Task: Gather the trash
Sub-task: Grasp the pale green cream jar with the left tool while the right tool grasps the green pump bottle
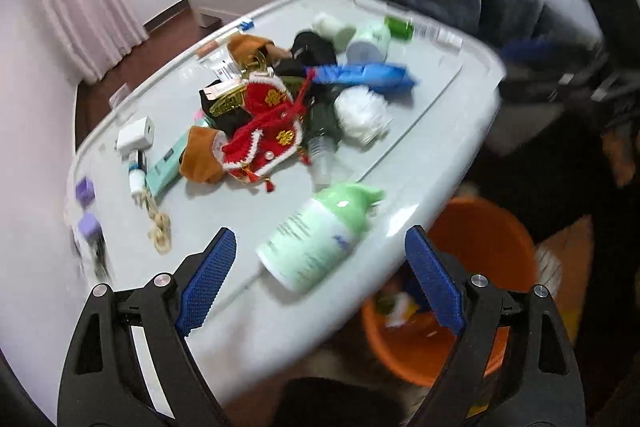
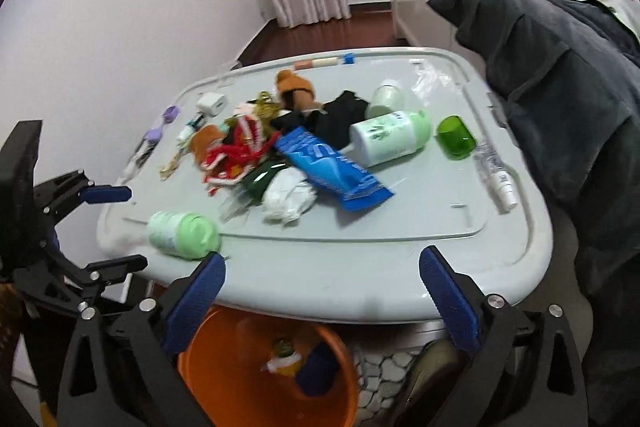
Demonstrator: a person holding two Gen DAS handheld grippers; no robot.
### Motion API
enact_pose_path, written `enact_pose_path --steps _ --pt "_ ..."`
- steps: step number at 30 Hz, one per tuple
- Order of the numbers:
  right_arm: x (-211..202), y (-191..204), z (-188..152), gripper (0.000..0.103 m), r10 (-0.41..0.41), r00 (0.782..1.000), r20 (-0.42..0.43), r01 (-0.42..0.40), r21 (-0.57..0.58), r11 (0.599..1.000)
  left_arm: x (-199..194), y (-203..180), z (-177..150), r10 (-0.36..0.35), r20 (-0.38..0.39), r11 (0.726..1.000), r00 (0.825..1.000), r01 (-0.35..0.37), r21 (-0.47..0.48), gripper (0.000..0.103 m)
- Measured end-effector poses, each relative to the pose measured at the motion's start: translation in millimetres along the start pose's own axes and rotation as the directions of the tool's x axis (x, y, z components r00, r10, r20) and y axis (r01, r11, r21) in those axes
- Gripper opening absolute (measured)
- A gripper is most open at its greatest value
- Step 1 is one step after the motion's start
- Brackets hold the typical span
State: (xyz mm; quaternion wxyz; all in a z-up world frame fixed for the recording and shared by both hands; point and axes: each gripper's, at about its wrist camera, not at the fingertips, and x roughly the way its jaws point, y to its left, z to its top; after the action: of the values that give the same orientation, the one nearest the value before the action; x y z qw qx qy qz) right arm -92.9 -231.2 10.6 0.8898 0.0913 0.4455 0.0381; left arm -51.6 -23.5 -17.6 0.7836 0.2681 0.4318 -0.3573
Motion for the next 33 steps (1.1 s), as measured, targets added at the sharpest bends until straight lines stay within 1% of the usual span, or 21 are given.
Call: enact_pose_path --steps 1,4,8,10,12,13,14,15,16,17,18,19,22,24,28,30,31,33 --pt "3.9 -2.0 -3.1 0.096 0.003 1.000 -0.001 -0.003 0.006 1.000 5.9 0.6 0.4 -0.004 -0.003 0.999 1.000 0.004 0.039 0.084" --pt "15.4 -8.9 -10.0 0.096 0.002 0.999 -0.036 -0.001 0.021 1.000 20.3 3.0 5.0 -0.030 -0.022 0.994 0.999 0.032 0.101 0.084" --pt "21.3 -9.6 -11.3 0.096 -0.003 0.999 -0.047 0.004 0.020 1.000 41.8 -0.8 6.1 -0.040 -0.059 0.979 0.997 0.051 0.198 0.084" --pt "22.0 -8.8 -11.0 0.096 -0.004 0.999 -0.046 0.005 0.018 1.000 51.7 -1.0 6.9 -0.020 -0.073 0.975 0.997 0.036 0.221 0.084" --pt "23.7 -7.9 -10.7 0.096 -0.002 0.999 -0.049 0.003 0.019 1.000 62.0 0.3 7.7 -0.028 -0.100 0.974 0.995 0.050 0.220 0.085" --pt "24.9 -7.9 -10.4 0.096 -0.001 0.999 -0.051 0.002 0.021 1.000 63.5 3.1 9.4 -0.053 -0.089 0.978 0.995 0.070 0.196 0.084" --pt "26.4 -7.9 -10.2 0.096 0.001 0.998 -0.055 0.001 0.023 1.000 66.8 6.8 11.3 -0.083 -0.103 0.983 0.991 0.098 0.155 0.084" --pt "27.3 -8.5 -10.2 0.096 0.001 0.998 -0.058 0.001 0.026 1.000 69.3 11.9 12.3 -0.124 -0.113 0.986 0.986 0.135 0.098 0.078" --pt "28.4 -9.1 -10.2 0.096 -0.003 0.998 -0.063 0.005 0.030 1.000 70.6 15.6 12.5 -0.164 -0.119 0.984 0.979 0.171 0.048 0.068" --pt "29.5 -10.1 -10.0 0.096 -0.005 0.998 -0.066 0.007 0.035 0.999 71.6 19.7 12.5 -0.201 -0.122 0.980 0.972 0.201 -0.009 0.062" --pt "30.4 -11.7 -9.8 0.096 -0.007 0.998 -0.069 0.010 0.042 0.999 70.8 21.7 12.9 -0.195 -0.119 0.981 0.974 0.191 -0.042 0.052" --pt "31.1 -13.2 -9.5 0.096 -0.008 0.997 -0.072 0.012 0.049 0.999 68.5 23.0 13.7 -0.179 -0.118 0.983 0.977 0.173 -0.064 0.050" --pt "31.9 -18.9 -7.9 0.096 -0.012 0.997 -0.075 0.018 0.080 0.997 60.9 28.7 13.2 -0.188 -0.094 0.973 0.978 0.173 -0.152 0.050" --pt "31.7 -22.8 -5.6 0.096 -0.003 0.997 -0.074 0.011 0.106 0.994 53.9 30.2 12.5 -0.186 -0.072 0.967 0.980 0.170 -0.189 0.050" --pt "30.7 -32.0 11.9 0.096 0.018 0.998 -0.066 -0.007 0.171 0.985 32.8 24.5 13.1 -0.192 0.023 0.945 0.981 0.191 -0.264 0.050" --pt "31.7 -38.4 32.0 0.097 0.028 0.998 -0.052 -0.016 0.218 0.976 22.9 16.7 11.4 -0.201 0.064 0.939 0.978 0.211 -0.271 0.050" --pt "35.2 -40.2 42.4 0.097 0.020 0.999 -0.050 -0.008 0.226 0.974 18.0 10.5 11.6 -0.198 0.083 0.941 0.977 0.213 -0.262 0.050" --pt "49.5 -43.6 64.9 0.097 -0.023 0.998 -0.059 0.036 0.227 0.973 9.7 2.7 14.0 -0.205 0.116 0.941 0.972 0.229 -0.250 0.050"
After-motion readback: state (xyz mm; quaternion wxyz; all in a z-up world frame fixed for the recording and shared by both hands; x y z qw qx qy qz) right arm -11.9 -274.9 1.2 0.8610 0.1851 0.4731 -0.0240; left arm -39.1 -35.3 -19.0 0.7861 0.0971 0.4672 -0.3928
